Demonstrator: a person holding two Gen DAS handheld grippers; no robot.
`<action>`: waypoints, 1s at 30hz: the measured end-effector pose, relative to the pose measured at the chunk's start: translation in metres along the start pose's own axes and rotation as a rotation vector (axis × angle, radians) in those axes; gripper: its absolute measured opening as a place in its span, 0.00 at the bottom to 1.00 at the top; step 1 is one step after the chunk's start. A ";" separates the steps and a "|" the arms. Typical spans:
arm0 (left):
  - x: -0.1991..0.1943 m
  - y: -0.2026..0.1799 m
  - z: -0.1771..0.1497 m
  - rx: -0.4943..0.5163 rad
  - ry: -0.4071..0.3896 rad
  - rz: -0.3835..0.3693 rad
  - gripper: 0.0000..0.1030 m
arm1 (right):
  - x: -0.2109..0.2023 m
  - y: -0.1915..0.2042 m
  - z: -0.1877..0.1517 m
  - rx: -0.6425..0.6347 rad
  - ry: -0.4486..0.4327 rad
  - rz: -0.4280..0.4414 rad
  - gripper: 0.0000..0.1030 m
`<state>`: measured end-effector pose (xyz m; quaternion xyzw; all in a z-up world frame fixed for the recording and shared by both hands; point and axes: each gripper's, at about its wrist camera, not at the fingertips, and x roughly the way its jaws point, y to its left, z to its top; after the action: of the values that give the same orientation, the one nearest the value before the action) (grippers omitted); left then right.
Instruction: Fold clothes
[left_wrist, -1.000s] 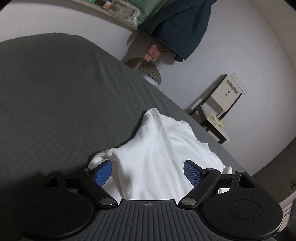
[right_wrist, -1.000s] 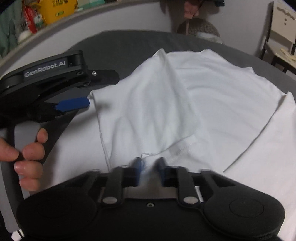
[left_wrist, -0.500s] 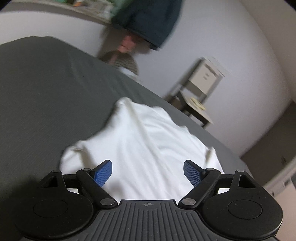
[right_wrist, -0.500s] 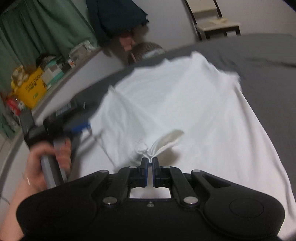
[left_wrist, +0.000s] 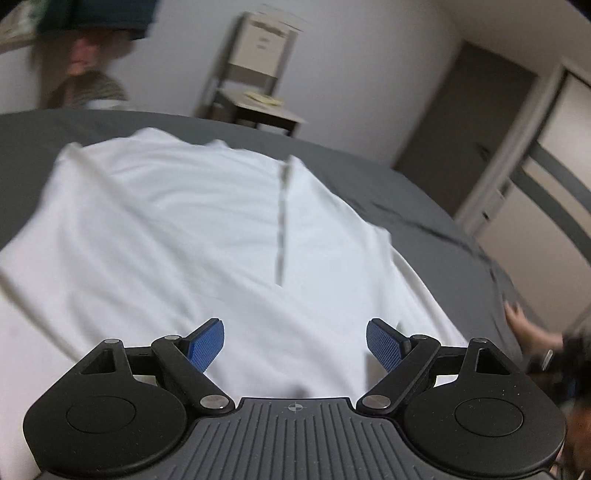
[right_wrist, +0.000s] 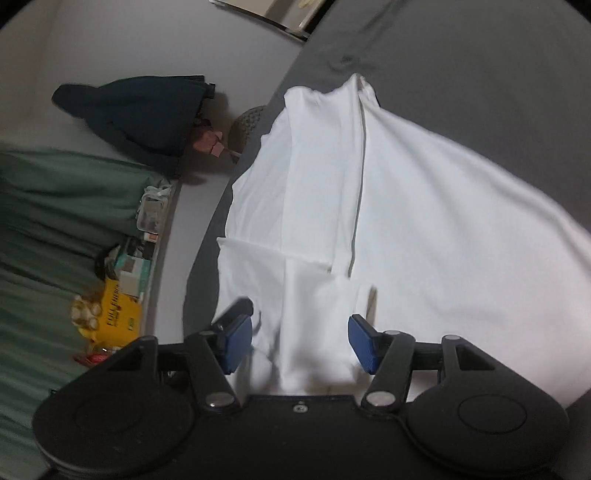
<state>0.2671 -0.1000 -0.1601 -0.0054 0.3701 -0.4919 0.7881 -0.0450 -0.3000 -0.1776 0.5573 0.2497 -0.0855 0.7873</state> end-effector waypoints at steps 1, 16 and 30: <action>0.002 -0.004 0.000 0.023 0.013 -0.009 0.83 | 0.000 0.003 0.002 -0.036 -0.013 -0.032 0.58; 0.009 -0.022 -0.013 0.222 0.105 0.003 0.83 | 0.065 0.029 0.016 -0.287 0.144 -0.280 0.06; 0.005 -0.031 -0.018 0.286 0.125 0.035 0.83 | 0.025 0.029 0.004 -0.231 0.004 -0.500 0.20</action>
<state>0.2342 -0.1137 -0.1649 0.1439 0.3447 -0.5252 0.7647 -0.0102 -0.2893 -0.1650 0.3849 0.3889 -0.2469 0.7998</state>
